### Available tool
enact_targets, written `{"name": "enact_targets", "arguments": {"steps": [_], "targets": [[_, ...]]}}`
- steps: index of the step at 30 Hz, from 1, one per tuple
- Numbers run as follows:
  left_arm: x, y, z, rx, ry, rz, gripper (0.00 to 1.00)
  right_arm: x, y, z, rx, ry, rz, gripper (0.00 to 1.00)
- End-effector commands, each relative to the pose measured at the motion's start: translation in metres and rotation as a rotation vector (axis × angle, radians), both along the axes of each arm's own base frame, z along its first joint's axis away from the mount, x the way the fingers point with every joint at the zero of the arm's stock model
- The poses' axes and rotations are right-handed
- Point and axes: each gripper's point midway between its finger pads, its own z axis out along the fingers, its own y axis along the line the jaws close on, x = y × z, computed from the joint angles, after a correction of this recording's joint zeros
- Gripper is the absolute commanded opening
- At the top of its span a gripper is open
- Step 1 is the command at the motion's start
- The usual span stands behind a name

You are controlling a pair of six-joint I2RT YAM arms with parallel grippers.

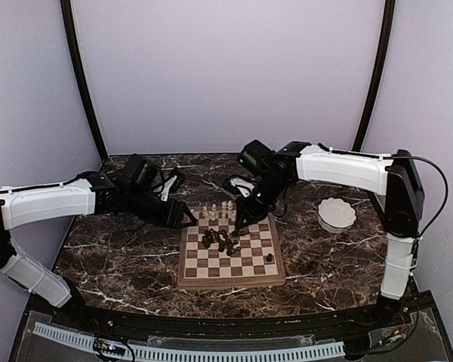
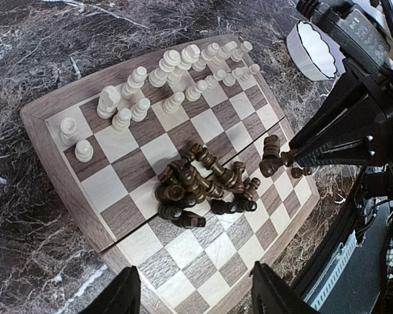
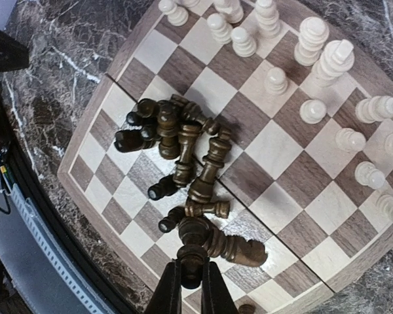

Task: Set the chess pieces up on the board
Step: Place the knight on the chessboard, then pick up the knight from the chessboard.

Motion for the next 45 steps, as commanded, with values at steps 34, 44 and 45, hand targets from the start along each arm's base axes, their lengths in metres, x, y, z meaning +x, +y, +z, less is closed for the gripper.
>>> {"name": "enact_targets", "arguments": {"steps": [34, 44, 45], "targets": [[0.001, -0.006, 0.008, -0.022, 0.008, -0.013, 0.6, -0.001, -0.06, -0.011, -0.237, -0.129, 0.067, 0.43], [0.0, -0.007, 0.014, -0.019, 0.003, -0.029, 0.6, 0.011, -0.065, -0.045, -0.282, -0.214, 0.155, 0.43], [-0.001, -0.007, 0.015, -0.018, 0.003, -0.032, 0.6, 0.013, -0.064, -0.046, -0.286, -0.22, 0.158, 0.43]]}}
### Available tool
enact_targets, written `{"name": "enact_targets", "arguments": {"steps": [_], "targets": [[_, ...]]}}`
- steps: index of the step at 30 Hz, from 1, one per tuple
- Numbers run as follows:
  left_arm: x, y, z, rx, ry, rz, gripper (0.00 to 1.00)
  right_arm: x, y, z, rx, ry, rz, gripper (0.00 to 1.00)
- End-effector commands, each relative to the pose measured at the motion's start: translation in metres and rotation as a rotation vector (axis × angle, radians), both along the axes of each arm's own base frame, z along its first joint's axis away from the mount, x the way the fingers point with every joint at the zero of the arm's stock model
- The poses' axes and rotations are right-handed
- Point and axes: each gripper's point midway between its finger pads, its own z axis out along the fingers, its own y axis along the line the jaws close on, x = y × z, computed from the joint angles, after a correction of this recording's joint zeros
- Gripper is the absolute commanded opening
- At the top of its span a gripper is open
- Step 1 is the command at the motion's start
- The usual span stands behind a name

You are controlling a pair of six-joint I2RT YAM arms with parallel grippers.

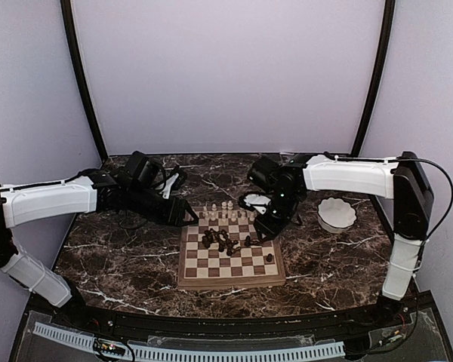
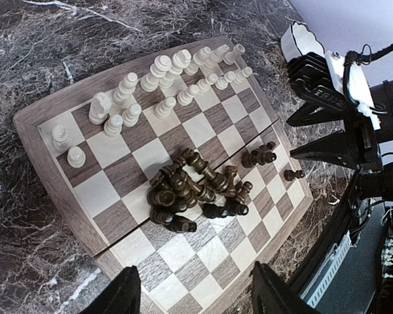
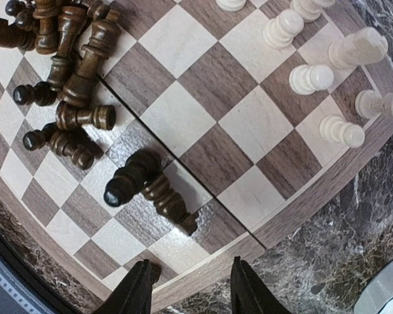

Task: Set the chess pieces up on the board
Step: Pick up the knight from the chessboard.

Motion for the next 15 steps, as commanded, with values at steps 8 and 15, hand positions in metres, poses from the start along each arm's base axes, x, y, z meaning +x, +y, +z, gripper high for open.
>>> {"name": "enact_targets", "arguments": {"steps": [8, 15], "targets": [[-0.002, -0.004, 0.014, -0.01, -0.009, -0.035, 0.6, 0.024, 0.012, -0.017, 0.03, -0.048, 0.041, 0.42], [-0.003, -0.003, 0.013, -0.007, -0.011, -0.036, 0.6, 0.01, 0.025, -0.02, 0.108, 0.037, 0.074, 0.38]]}}
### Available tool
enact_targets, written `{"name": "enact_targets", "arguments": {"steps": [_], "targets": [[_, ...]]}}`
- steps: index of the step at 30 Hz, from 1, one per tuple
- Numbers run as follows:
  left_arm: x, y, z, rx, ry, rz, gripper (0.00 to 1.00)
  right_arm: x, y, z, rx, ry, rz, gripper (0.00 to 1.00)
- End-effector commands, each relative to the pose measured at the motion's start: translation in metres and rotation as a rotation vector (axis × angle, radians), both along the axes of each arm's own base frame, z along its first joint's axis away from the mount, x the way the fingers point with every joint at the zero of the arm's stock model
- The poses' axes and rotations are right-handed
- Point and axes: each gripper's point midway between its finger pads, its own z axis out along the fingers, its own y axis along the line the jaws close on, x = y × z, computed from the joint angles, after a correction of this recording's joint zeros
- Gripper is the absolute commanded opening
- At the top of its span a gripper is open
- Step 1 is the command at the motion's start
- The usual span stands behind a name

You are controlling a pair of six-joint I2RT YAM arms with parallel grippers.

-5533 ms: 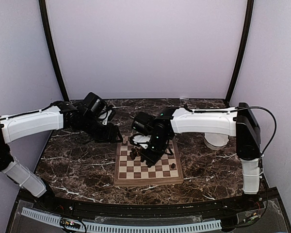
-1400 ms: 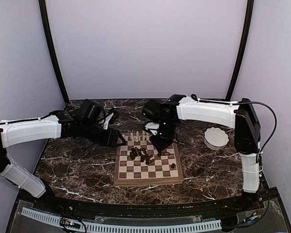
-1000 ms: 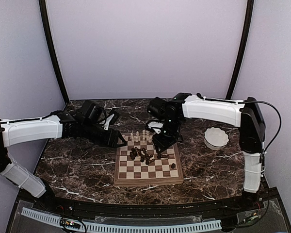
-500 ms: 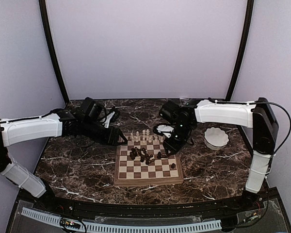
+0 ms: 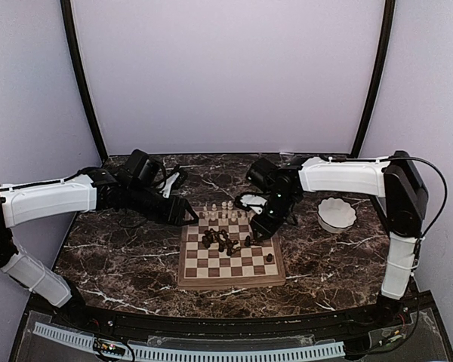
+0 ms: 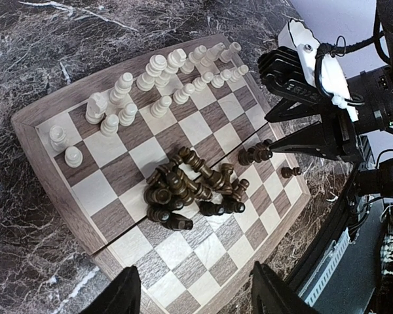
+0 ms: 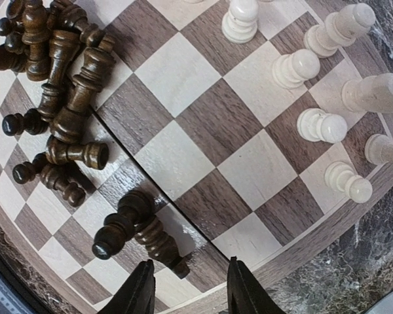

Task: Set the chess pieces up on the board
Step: Pick up the knight from the chessboard.

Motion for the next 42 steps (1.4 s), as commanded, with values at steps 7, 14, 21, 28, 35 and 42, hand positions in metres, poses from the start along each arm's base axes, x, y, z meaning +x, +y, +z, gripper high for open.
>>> {"name": "enact_targets", "arguments": {"steps": [7, 14, 21, 28, 35, 42], "targets": [[-0.001, -0.003, 0.008, -0.012, -0.012, -0.019, 0.6, -0.016, 0.011, -0.007, 0.078, 0.092, 0.039, 0.36], [-0.002, -0.002, 0.006, -0.01, -0.008, -0.022, 0.6, -0.019, 0.008, -0.019, 0.054, 0.115, 0.03, 0.36], [-0.001, -0.003, 0.007, -0.015, -0.01, -0.022, 0.6, -0.023, 0.008, -0.027, 0.035, 0.125, 0.031, 0.31], [0.001, -0.007, 0.004, -0.026, -0.002, -0.019, 0.6, -0.031, 0.004, -0.034, -0.002, 0.114, 0.034, 0.15], [0.0, -0.017, 0.002, -0.066, 0.015, -0.044, 0.59, -0.041, 0.006, -0.022, 0.018, 0.093, 0.056, 0.08], [-0.009, -0.032, 0.003, -0.182, 0.006, -0.117, 0.54, -0.047, 0.01, -0.013, 0.06, 0.102, 0.061, 0.06]]}}
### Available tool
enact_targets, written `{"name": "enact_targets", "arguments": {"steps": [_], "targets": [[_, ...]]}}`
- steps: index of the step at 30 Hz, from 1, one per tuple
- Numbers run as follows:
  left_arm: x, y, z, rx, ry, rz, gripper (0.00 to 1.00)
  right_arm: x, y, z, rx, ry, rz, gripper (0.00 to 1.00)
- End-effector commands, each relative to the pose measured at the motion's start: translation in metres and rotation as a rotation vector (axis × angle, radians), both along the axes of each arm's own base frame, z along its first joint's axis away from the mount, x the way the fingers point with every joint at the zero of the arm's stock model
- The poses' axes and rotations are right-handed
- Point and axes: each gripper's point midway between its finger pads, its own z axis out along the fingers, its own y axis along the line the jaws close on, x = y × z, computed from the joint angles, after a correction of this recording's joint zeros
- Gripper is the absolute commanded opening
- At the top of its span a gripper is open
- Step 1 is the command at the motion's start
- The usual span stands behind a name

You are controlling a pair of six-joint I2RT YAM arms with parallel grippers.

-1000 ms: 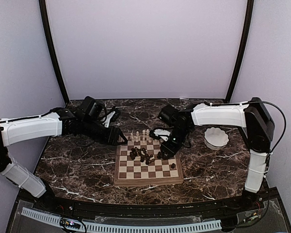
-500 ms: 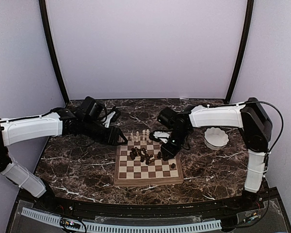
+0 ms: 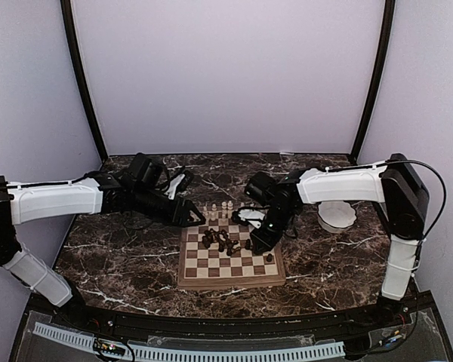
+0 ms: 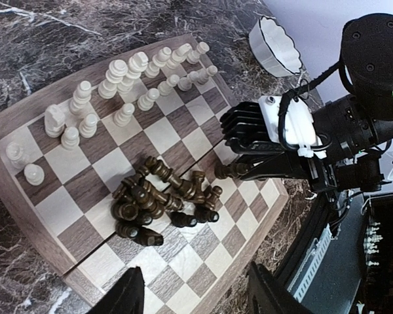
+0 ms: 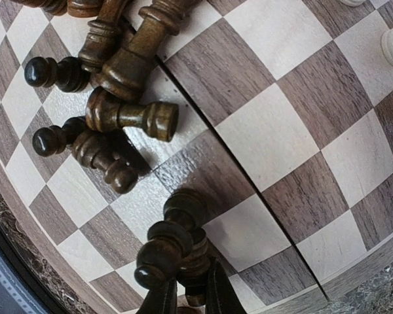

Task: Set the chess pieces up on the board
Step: Pick up the knight from the chessboard.

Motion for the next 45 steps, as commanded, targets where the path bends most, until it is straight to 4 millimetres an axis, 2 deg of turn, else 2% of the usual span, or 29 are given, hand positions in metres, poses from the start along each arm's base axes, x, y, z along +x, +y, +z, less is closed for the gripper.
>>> {"name": "enact_targets", "arguments": {"steps": [1, 11, 15, 20, 23, 33, 41, 42, 43, 44, 45], "targets": [[-0.01, -0.014, 0.002, -0.101, 0.001, -0.068, 0.53, -0.009, 0.001, 0.011, 0.03, 0.013, 0.003, 0.06], [-0.006, -0.037, -0.012, -0.178, -0.015, -0.106, 0.5, -0.012, 0.012, 0.027, 0.091, 0.035, 0.004, 0.05], [-0.011, -0.056, -0.003, -0.217, -0.147, -0.165, 0.52, -0.015, 0.016, 0.027, 0.107, 0.062, 0.003, 0.04], [-0.012, -0.076, -0.011, -0.155, -0.224, -0.22, 0.52, -0.016, 0.016, 0.023, 0.1, 0.076, -0.003, 0.04], [-0.018, -0.087, -0.017, -0.112, -0.256, -0.249, 0.5, -0.016, 0.012, 0.025, 0.087, 0.078, -0.009, 0.03], [-0.023, -0.103, -0.029, -0.028, -0.317, -0.292, 0.48, -0.022, -0.003, 0.053, 0.075, 0.046, -0.02, 0.03], [-0.007, -0.117, -0.038, 0.079, -0.365, -0.279, 0.46, 0.003, -0.026, 0.072, 0.072, -0.001, -0.136, 0.03], [-0.008, -0.117, -0.049, 0.11, -0.343, -0.287, 0.47, 0.005, -0.027, 0.076, 0.077, -0.011, -0.143, 0.03], [-0.004, -0.122, -0.045, 0.113, -0.353, -0.287, 0.47, 0.008, -0.029, 0.077, 0.078, -0.018, -0.151, 0.02], [-0.005, -0.121, -0.055, 0.138, -0.334, -0.297, 0.47, 0.01, -0.031, 0.079, 0.079, -0.025, -0.158, 0.02], [-0.004, -0.125, -0.052, 0.139, -0.338, -0.303, 0.48, 0.012, -0.032, 0.079, 0.076, -0.028, -0.163, 0.02]]}}
